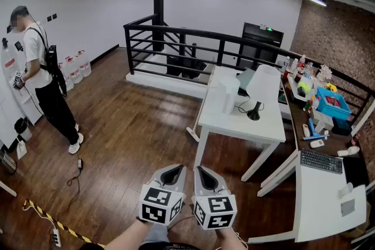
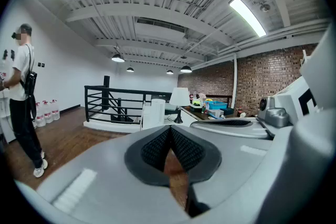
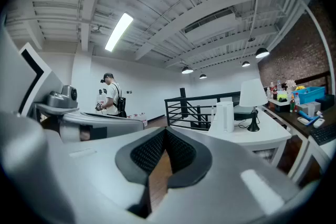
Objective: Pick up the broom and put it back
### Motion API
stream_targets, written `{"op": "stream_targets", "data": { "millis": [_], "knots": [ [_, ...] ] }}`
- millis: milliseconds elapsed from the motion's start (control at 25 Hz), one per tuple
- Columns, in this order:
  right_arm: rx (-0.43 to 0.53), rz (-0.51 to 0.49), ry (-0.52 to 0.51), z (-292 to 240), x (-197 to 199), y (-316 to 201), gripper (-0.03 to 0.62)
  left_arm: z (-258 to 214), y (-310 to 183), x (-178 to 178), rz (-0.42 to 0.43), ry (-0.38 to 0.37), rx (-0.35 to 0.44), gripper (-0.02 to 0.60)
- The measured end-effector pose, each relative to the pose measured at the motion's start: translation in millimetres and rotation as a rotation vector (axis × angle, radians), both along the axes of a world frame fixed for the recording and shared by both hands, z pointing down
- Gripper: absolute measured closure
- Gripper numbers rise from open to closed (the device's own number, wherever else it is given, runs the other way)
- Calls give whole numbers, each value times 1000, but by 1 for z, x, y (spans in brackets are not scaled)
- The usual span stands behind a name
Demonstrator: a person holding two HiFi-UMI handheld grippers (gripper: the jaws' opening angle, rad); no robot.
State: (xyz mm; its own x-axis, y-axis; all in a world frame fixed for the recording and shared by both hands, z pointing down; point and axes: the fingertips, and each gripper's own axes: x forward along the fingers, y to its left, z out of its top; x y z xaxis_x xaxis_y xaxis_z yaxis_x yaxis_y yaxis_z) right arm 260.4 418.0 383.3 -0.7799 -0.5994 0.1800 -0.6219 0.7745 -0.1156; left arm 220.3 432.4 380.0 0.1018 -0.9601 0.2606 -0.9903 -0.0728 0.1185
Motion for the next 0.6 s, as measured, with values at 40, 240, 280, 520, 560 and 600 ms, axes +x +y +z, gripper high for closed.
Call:
{"op": "stream_targets", "data": {
  "millis": [40, 240, 280, 520, 560, 600],
  "knots": [
    [3, -2, 2, 2, -6, -6, 594, 2, -6, -5, -2, 3, 2, 577],
    [0, 1, 13, 10, -38, -43, 594, 11, -46, -35, 6, 17, 1, 577],
    [-3, 4, 15, 11, -45, -51, 594, 11, -55, -41, 9, 20, 1, 577],
    [-17, 42, 27, 17, -88, -102, 594, 11, -109, -89, 32, 33, 3, 577],
    [-18, 52, 28, 16, -96, -110, 594, 11, -117, -97, 36, 34, 3, 577],
    [-19, 63, 29, 16, -103, -119, 594, 10, -125, -105, 41, 35, 2, 577]
  ]
}}
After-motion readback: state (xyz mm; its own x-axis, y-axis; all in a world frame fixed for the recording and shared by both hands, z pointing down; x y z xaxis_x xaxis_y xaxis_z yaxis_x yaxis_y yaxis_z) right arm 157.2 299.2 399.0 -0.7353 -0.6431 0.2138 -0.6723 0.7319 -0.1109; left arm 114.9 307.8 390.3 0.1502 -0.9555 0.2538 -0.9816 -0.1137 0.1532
